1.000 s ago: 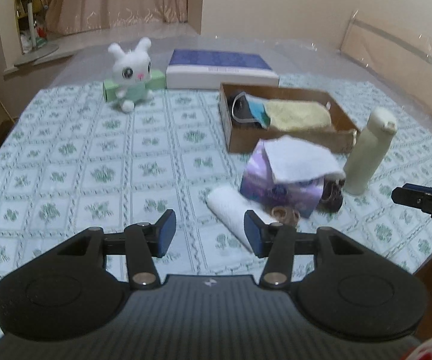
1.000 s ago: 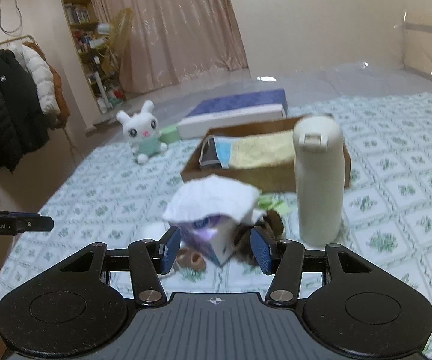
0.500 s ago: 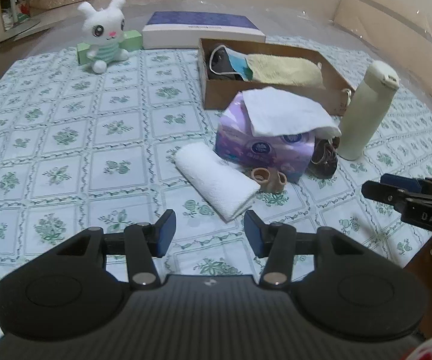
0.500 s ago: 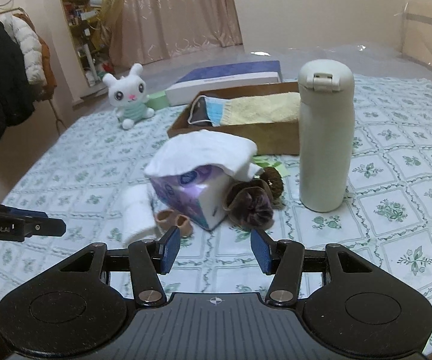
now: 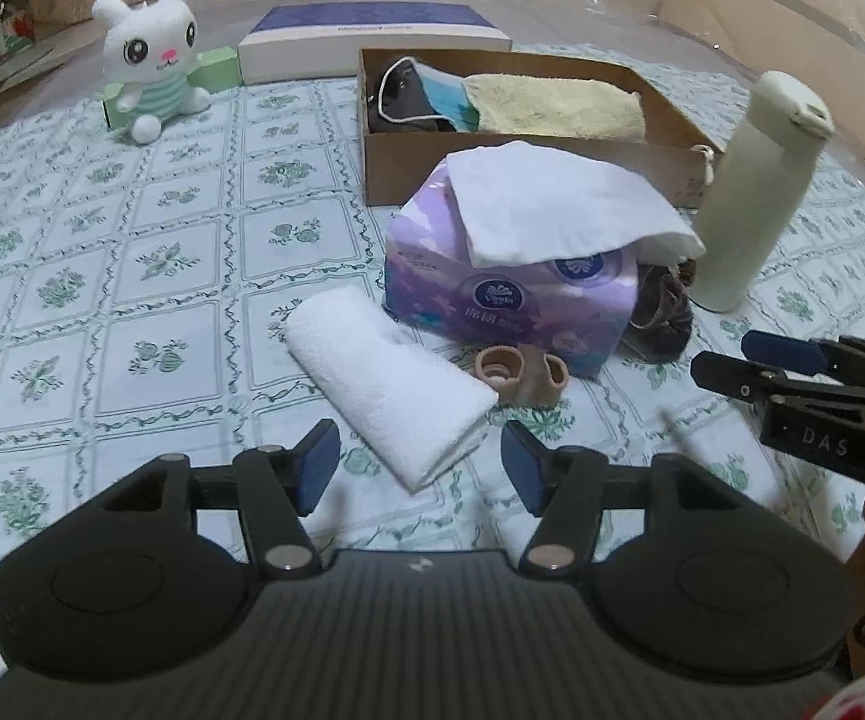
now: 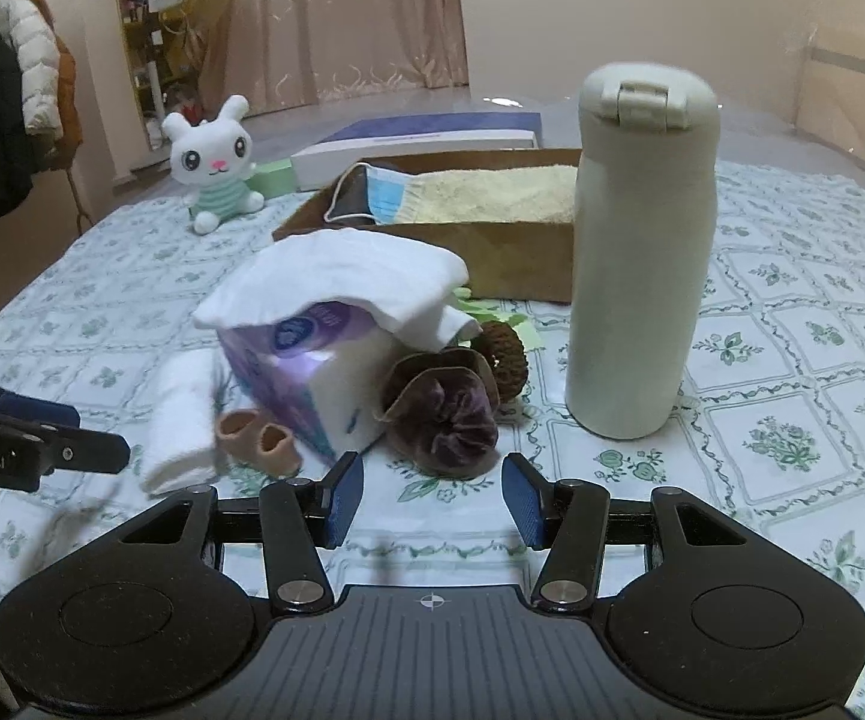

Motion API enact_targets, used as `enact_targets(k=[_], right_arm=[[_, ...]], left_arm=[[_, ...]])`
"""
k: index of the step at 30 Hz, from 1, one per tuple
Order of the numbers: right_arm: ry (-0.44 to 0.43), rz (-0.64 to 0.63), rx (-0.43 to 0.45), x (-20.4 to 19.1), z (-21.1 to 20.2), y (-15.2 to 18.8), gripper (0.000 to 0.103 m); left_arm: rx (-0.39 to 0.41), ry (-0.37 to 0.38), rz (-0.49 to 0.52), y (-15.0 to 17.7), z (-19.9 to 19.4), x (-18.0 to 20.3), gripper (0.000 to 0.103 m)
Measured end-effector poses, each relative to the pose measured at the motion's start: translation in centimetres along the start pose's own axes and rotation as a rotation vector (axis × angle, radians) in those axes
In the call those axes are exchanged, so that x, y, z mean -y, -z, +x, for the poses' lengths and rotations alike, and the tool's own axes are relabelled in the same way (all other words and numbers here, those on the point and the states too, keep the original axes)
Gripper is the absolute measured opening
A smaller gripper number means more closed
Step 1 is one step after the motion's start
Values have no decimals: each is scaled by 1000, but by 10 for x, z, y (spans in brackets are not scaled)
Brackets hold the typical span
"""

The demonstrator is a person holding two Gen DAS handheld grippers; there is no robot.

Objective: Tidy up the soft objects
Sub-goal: 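Grasp the dark purple scrunchie with the right gripper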

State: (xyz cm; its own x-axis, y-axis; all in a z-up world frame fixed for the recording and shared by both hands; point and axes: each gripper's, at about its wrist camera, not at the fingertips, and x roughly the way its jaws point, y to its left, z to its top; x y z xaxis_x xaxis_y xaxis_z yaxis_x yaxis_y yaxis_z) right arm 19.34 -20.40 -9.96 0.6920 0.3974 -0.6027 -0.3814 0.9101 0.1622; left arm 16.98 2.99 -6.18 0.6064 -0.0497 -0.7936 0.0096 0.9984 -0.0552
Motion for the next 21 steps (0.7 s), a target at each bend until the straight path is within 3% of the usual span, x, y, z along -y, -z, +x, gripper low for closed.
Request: enact_targets(k=[4,14,15,17,21], right_arm=[[12,14,0,8,15,-2,52],[-13,22,-3,16,41,-3,52],[-14,13,-3,15,42,-2,49],[-17,-4,3,13,43,0,20],[-41,-9,8,15,36,5,13]], left_arm=[[-27,10,-51,-6,18,-2,61],[-56,-32,-68,-8,46,0,60],[-52,-32,-63,-8,46,-2,59],[-53,-30,-56,-6,47,-6,56],[-45,-50,-59,0,40,-21,44]])
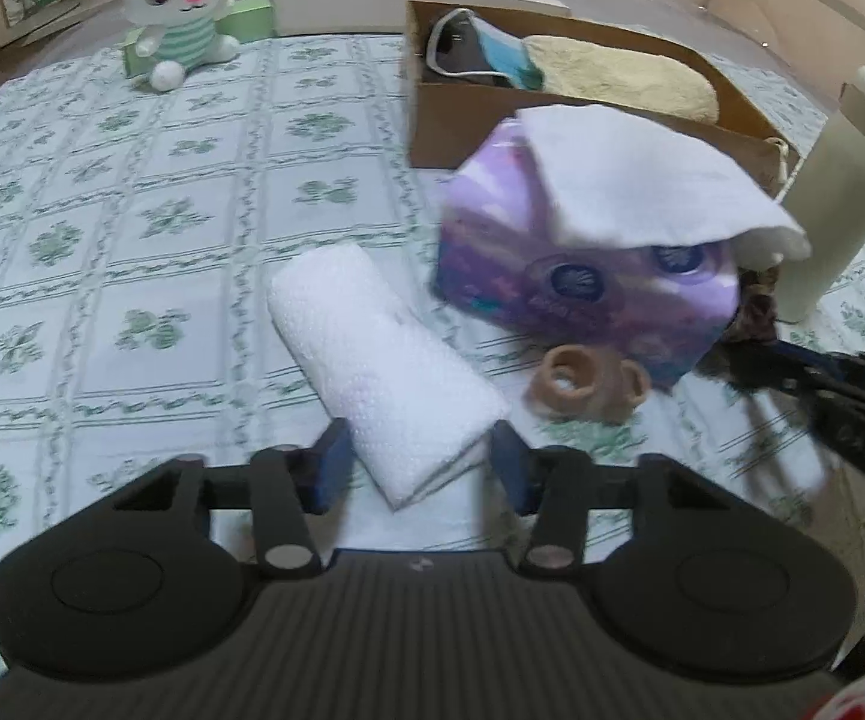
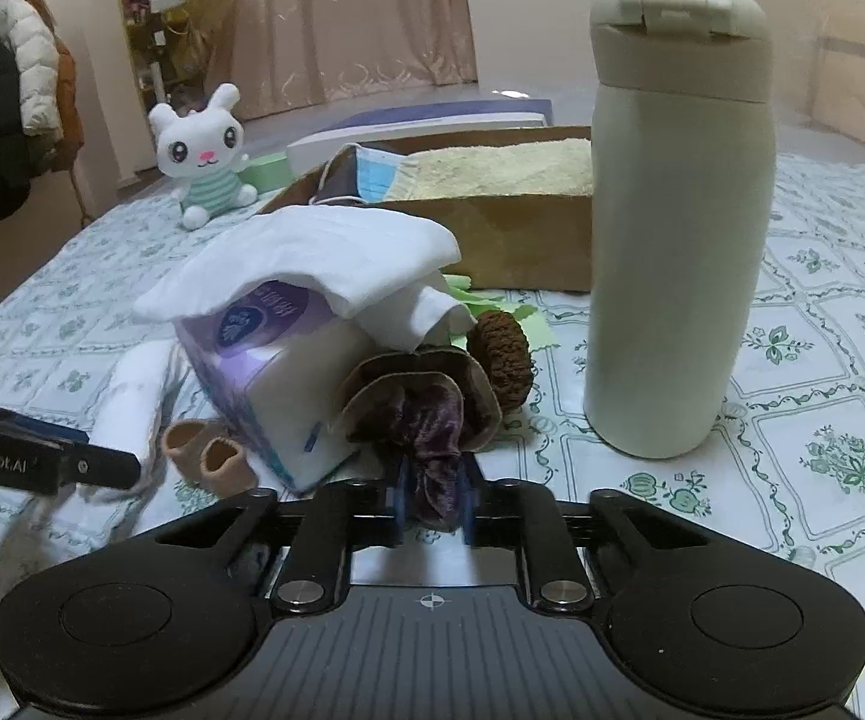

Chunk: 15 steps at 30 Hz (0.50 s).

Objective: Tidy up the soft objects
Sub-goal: 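Grasp the dark purple scrunchie with the right gripper, then grasp the white rolled towel with the left gripper while the right gripper lifts the scrunchie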

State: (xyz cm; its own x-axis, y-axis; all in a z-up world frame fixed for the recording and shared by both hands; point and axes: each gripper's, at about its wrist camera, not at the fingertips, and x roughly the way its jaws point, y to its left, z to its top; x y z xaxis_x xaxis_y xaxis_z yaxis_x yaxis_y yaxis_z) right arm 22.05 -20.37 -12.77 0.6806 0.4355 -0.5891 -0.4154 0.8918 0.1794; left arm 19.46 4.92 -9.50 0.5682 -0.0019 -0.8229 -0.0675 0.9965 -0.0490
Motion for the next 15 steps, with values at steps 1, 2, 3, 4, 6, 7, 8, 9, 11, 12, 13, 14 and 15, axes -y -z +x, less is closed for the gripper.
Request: enact_targets(k=[1,2,3,4,6,7,8,9,11,12,13,14,15], right_arm=[[-4,-4,-1,0,-4,2,13],[-12,-4,-5,1,-8,4,13],[-21,-1,-11,2,-14,6,13],[-23,2,-17,2,-19,8,13],[-18,11,-39,5,-30,14,13],[-13,18,-47,7,-36,17,13],[-7,29,-56,10,-43,20,13],[0,38,-65,13,-48,22,13],[11,61,-80,19,-57,26,13],[17,75,-77,22,-61,26,15],[27,90,-71,23,-64,25,24],[28,99,-71,24,-65,23,42],[29,105,-70,23,-65,21,53]], left_arm=[[2,-8,1,2,-2,-4,38],[-1,-19,2,4,-4,-9,34],[-5,-32,2,7,-6,-13,31],[-10,-44,0,10,-7,-19,31],[-14,-61,-4,16,-11,-29,31],[-14,-71,-4,19,-14,-34,31],[-12,-79,-3,22,-18,-37,31],[-9,-81,0,24,-21,-40,31],[-4,-68,1,27,-27,-45,34],[0,-55,-1,27,-30,-46,40],[5,-42,-6,27,-34,-46,45],[13,-28,-9,26,-37,-46,47],[24,-15,-11,25,-40,-44,52]])
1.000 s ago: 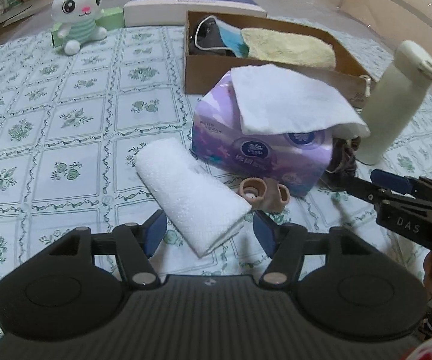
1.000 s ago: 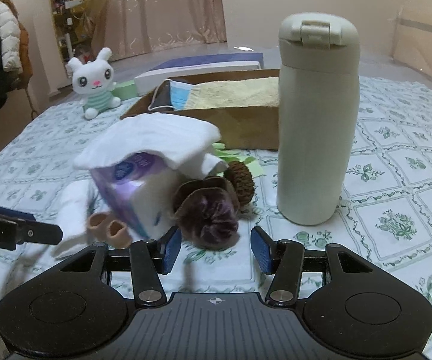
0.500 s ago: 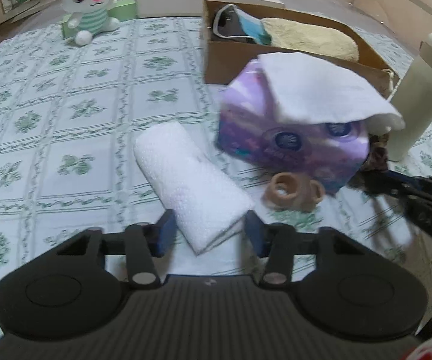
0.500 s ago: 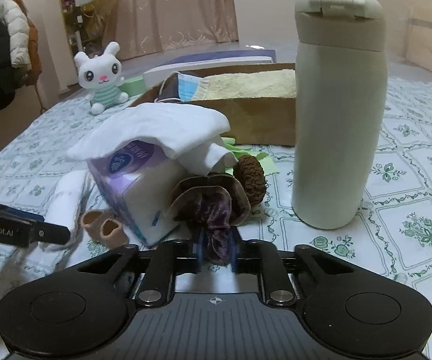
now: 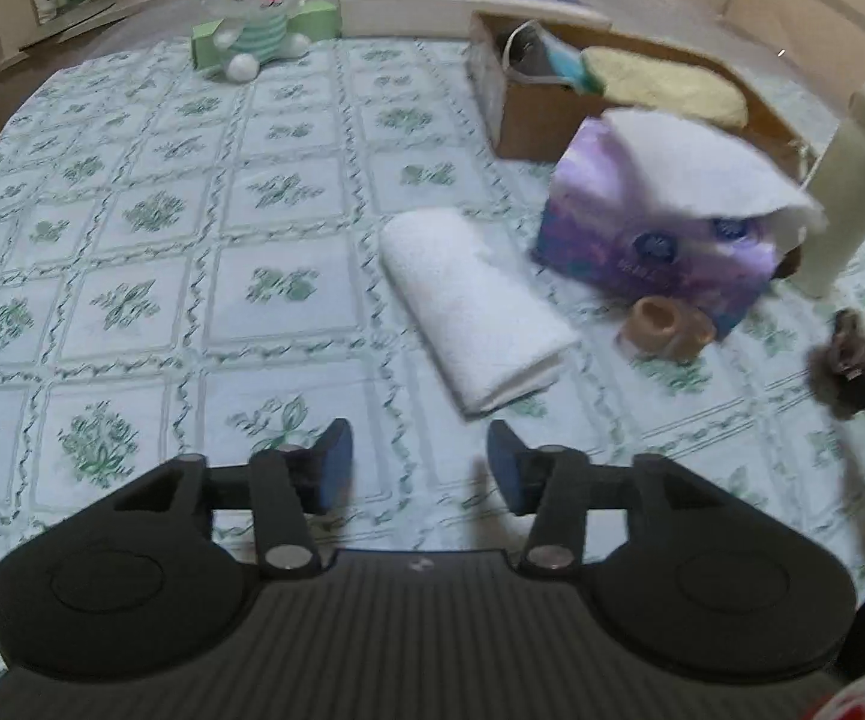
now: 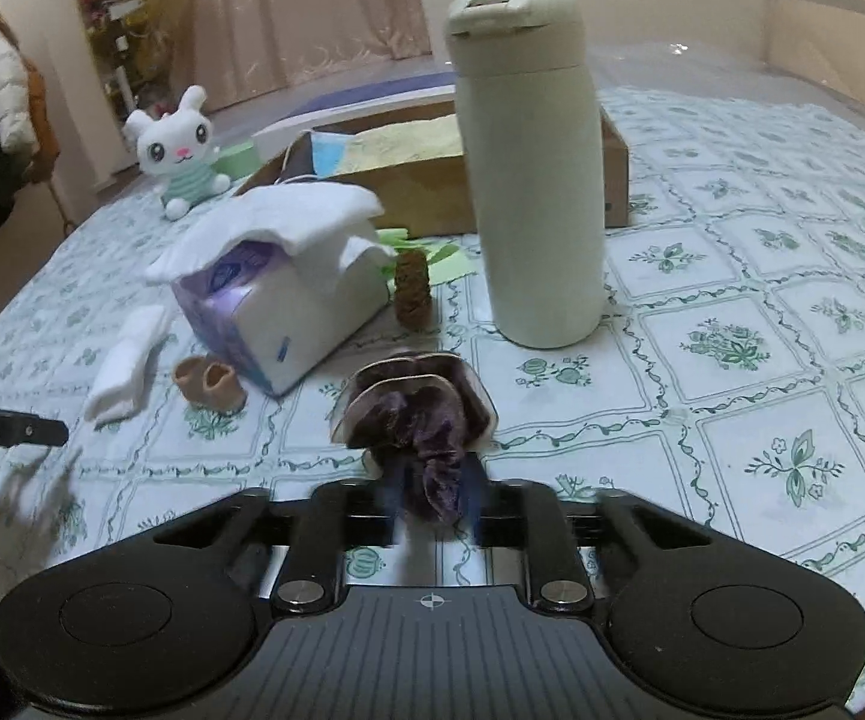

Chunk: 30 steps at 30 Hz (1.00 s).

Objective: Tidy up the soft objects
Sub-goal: 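Grasp the white rolled towel with the left gripper while the right gripper lifts the scrunchie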

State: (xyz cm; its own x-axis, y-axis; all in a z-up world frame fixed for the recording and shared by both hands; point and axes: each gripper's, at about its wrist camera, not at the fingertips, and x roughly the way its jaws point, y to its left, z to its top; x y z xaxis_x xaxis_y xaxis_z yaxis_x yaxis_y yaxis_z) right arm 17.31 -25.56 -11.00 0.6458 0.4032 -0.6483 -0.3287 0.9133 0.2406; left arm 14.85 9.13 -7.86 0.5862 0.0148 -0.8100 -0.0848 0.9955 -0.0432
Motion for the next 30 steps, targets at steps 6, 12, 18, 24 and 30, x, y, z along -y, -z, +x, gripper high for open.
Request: enact_targets(k=[6,12,18,24,30], right_arm=[[23,-26,31,-16,8,-4,67],[108,23,39,-18,31,-9,67],[104,15,37,-15,35,-11,41],[71,8,36,-7,27,-12,28],[33,53,22,13,15,-14,25]], left_arm=[[32,21,24,-17,4,15,66],[23,11,4,-35,24,17,66],[-18,30,-64,-52,48,14,66],[-43,17,-58,-62,69,16,65],[-39,18,-21,-59,73,12,51]])
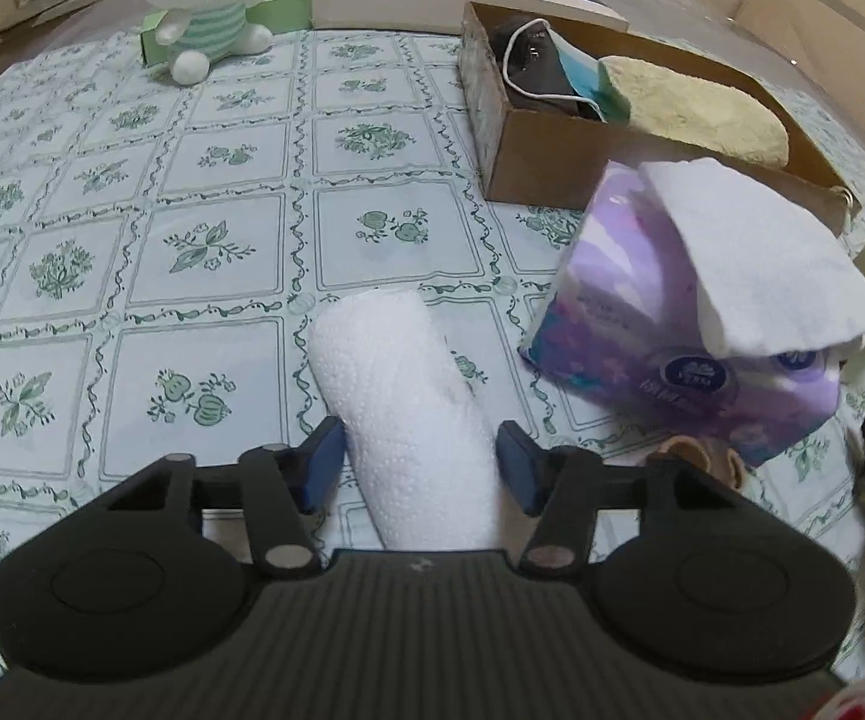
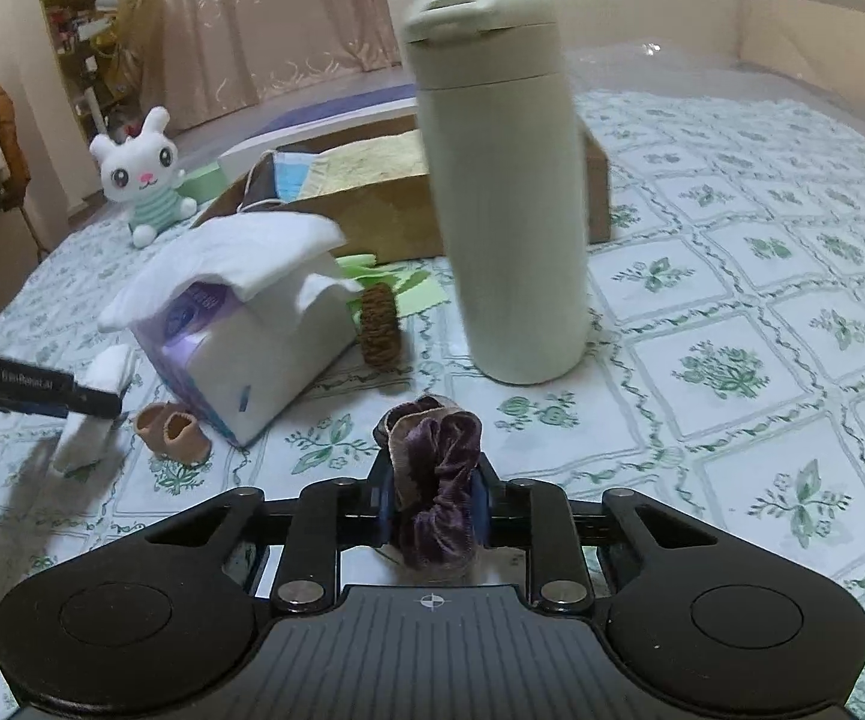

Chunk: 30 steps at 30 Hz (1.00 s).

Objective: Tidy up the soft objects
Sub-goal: 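Grasp the white rolled towel with the left gripper while the right gripper lifts the scrunchie, then carry the towel and scrunchie to the cardboard tray and open both grippers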

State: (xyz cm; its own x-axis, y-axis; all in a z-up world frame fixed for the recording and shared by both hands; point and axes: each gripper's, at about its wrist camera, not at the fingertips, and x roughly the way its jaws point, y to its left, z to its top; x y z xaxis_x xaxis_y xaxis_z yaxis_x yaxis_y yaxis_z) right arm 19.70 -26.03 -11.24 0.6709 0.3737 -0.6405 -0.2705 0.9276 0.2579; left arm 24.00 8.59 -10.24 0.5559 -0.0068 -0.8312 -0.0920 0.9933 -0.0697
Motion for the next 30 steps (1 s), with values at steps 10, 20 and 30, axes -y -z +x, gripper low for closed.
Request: enact_targets(k=[10,20,30], right_arm=[[-10,82,34,61,-24,-26,25],[-11,33,138,114,-42,-93,25],[-80,-38,227,133,-32,-171,25]], left_arm=[[37,-23,88,-5,-19,-17,37],[152,-48,199,-60,-56,-13,37],[252,10,325,-141,-57,36,37]])
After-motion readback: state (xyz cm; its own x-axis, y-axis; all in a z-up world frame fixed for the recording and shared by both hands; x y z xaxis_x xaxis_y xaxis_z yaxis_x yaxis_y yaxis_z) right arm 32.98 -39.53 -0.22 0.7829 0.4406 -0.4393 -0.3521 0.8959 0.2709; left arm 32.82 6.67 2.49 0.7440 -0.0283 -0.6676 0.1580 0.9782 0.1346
